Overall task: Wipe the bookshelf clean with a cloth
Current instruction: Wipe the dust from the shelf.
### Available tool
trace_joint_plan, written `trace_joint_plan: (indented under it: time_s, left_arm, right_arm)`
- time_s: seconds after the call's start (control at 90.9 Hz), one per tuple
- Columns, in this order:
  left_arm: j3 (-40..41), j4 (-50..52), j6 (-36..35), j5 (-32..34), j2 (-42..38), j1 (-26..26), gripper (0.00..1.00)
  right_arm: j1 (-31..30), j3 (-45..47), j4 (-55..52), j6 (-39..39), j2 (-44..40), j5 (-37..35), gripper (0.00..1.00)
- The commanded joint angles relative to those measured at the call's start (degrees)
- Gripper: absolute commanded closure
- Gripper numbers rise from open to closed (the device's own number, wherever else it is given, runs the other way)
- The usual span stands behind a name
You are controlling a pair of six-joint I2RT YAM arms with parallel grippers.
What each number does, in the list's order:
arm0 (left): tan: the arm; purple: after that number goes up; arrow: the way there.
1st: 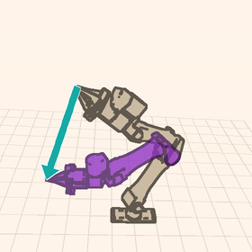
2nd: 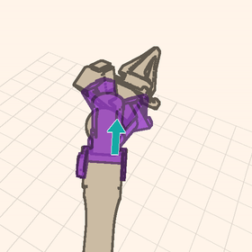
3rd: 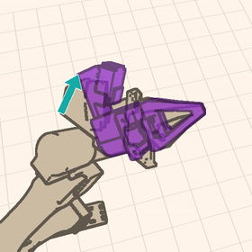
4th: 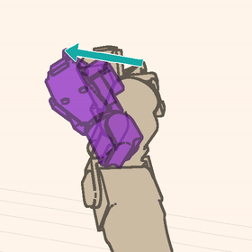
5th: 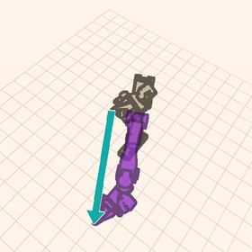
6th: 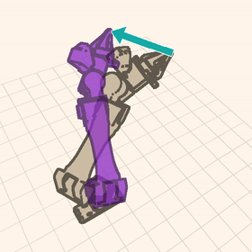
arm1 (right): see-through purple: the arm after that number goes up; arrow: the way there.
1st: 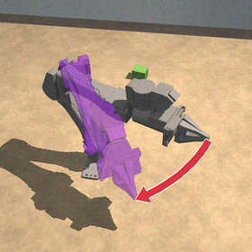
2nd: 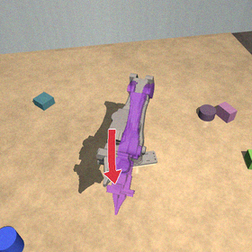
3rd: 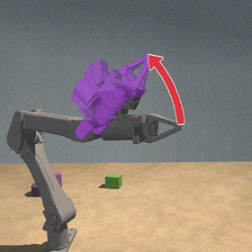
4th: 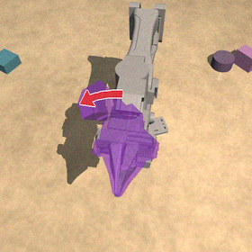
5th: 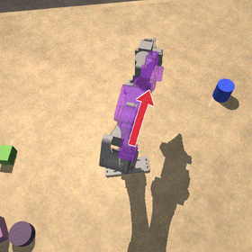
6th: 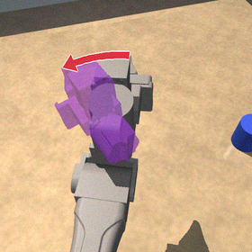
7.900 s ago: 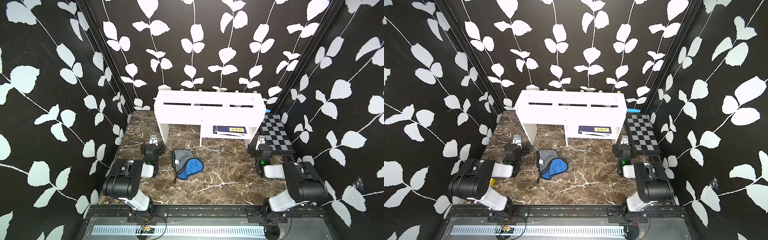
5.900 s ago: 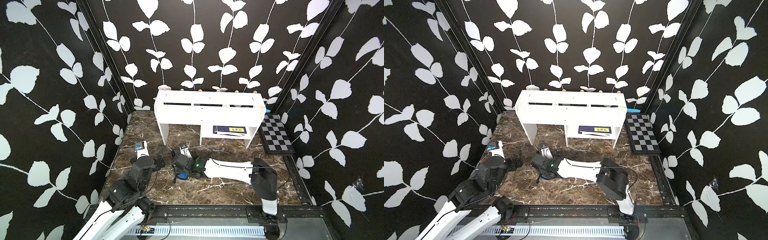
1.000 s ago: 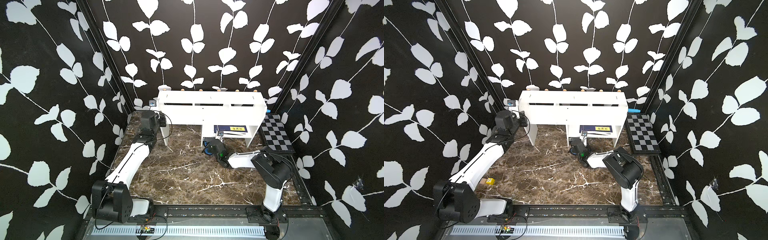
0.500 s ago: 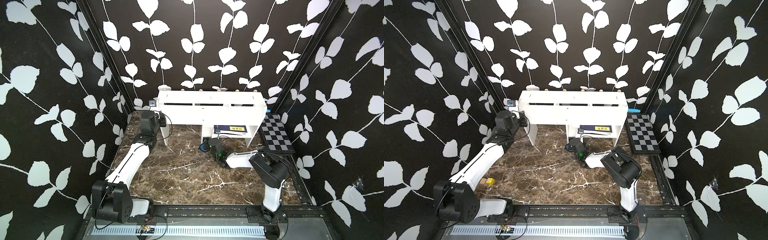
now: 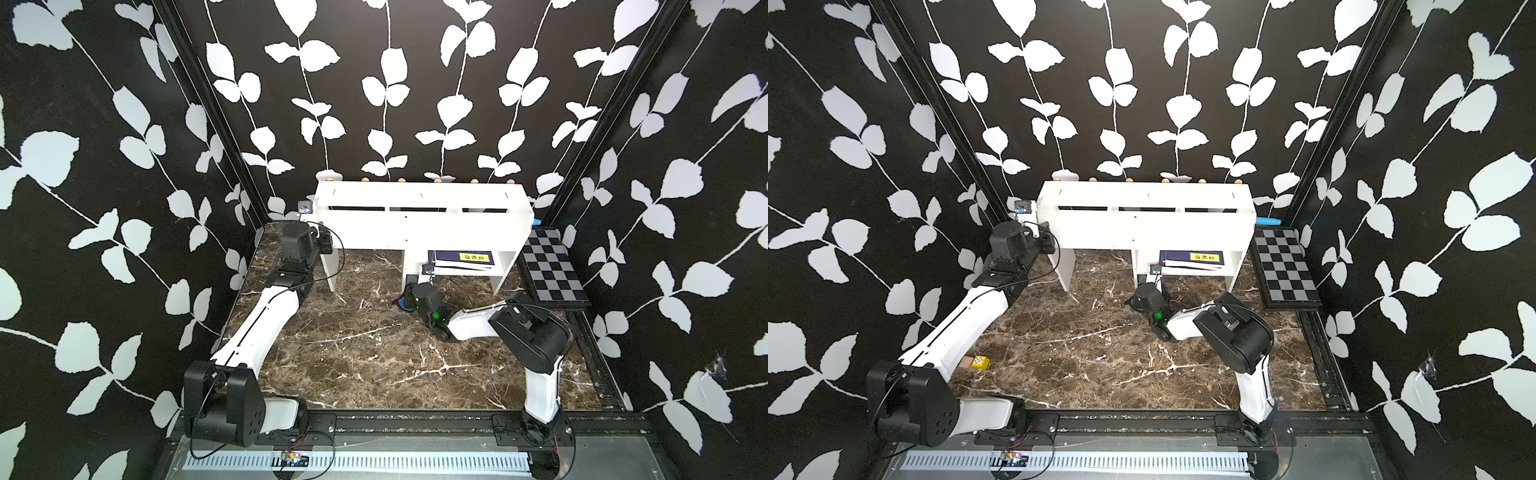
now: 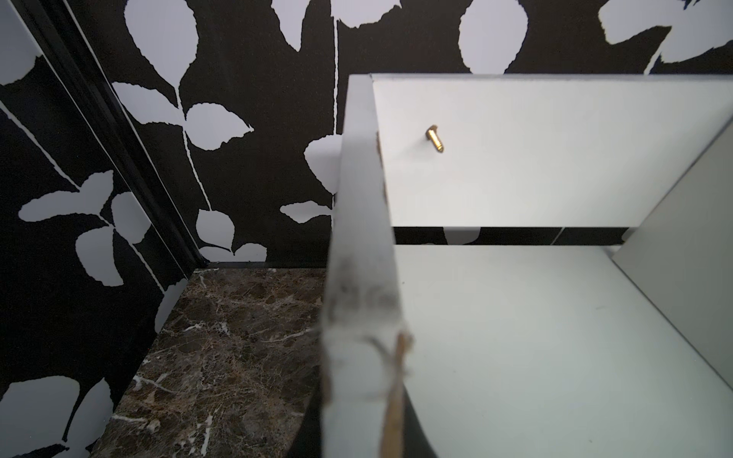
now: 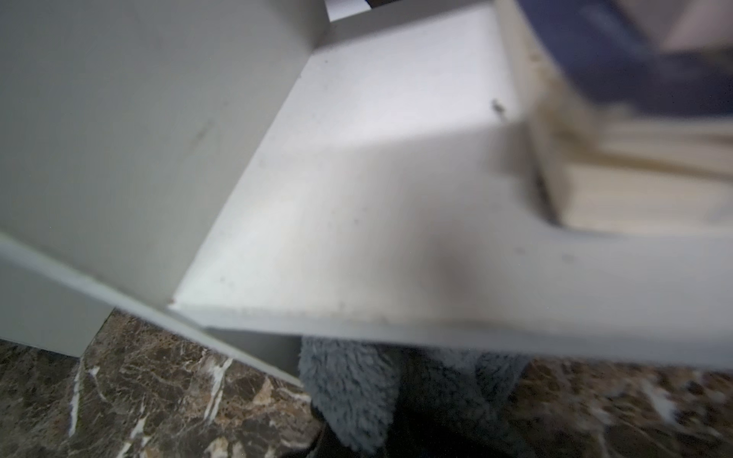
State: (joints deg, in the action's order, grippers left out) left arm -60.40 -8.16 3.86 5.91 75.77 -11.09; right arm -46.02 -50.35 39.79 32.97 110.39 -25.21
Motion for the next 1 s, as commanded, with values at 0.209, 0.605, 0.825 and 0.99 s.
trace_joint_plan:
  time_s: [0.209, 0.605, 0.825, 0.99]
  left_arm:
    - [1.15, -1.33, 1.47, 2.25, -2.29, -0.41, 1.0]
    - [1.12, -1.07, 1.3, 2.84, -2.38, -0.42, 1.0]
    - [1.03, -0.96, 1.43, 2.53, -2.36, -0.42, 1.0]
    - [1.21, -1.13, 1.45, 2.47, -2.47, -0.42, 1.0]
  right_arm:
    - [6.72, 11.39, -7.68, 1.3, -16.2, -21.97, 1.0]
    - [10.21, 20.46, -16.16, -2.47, -33.36, -19.56, 1.0]
    - [0.74, 14.87, -15.76, -15.18, -39.12, -15.18, 1.0]
    - [-4.59, 8.21, -12.46, -17.77, -35.3, -14.45, 1.0]
